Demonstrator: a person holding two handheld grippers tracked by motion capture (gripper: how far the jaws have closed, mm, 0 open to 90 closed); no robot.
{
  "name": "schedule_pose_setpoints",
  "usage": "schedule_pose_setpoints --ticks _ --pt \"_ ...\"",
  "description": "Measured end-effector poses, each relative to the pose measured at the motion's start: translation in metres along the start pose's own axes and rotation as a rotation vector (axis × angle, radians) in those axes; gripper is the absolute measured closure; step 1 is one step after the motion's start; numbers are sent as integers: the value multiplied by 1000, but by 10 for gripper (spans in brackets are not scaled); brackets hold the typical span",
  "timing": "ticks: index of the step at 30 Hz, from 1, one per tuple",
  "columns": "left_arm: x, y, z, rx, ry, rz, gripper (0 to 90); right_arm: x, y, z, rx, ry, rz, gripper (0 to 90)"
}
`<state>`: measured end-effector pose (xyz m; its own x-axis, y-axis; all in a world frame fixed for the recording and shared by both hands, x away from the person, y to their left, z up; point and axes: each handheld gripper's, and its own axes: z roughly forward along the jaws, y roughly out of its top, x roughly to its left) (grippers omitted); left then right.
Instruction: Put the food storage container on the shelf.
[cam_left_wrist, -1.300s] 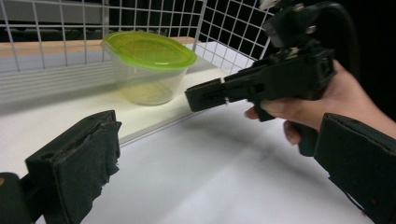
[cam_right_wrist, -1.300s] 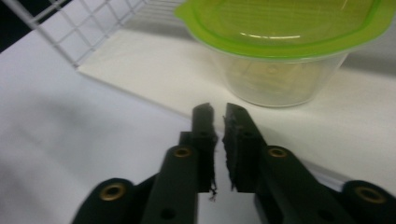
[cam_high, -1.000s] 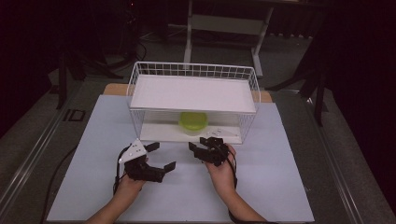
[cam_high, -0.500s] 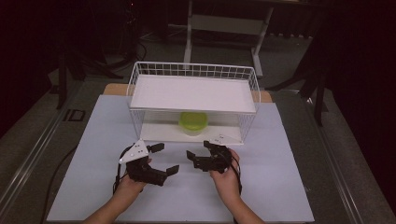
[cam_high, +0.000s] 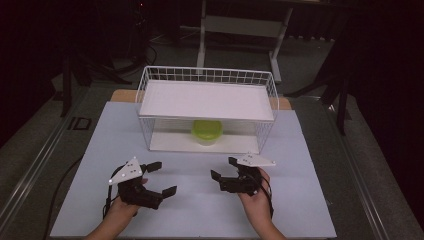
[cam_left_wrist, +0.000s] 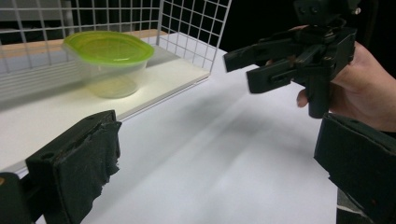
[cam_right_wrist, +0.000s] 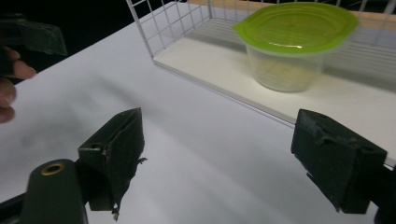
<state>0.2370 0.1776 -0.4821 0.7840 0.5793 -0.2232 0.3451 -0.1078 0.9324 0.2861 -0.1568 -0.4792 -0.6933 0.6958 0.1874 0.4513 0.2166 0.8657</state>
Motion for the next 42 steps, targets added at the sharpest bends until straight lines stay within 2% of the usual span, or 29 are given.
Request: schedule_pose_setpoints --ticks 5,10,13,16,20,26,30,34,42 --pt "0 -7 -11 16 14 5 11 -1 -6 -14 2 2 -19 170" --pt "1 -13 -20 15 25 -13 10 -1 -15 -27 16 21 -20 170" --pt "1 -19 -24 11 30 -25 11 -1 -19 -35 19 17 -31 170" --pt "1 -23 -26 11 34 -33 11 -2 -22 -42 17 18 -19 170" --pt "0 -24 -28 9 45 -14 11 -4 -27 -50 18 9 -23 170" --pt "-1 -27 -26 18 40 11 10 -9 -36 -51 24 -6 -50 170" --pt "1 -28 -25 15 36 -9 11 -11 -38 -52 25 -8 -58 170" --pt "3 -29 -25 14 45 -10 11 -15 -40 -53 22 -21 -63 170" --pt "6 -30 -29 5 59 -22 10 -23 -43 -49 27 -42 -41 170"
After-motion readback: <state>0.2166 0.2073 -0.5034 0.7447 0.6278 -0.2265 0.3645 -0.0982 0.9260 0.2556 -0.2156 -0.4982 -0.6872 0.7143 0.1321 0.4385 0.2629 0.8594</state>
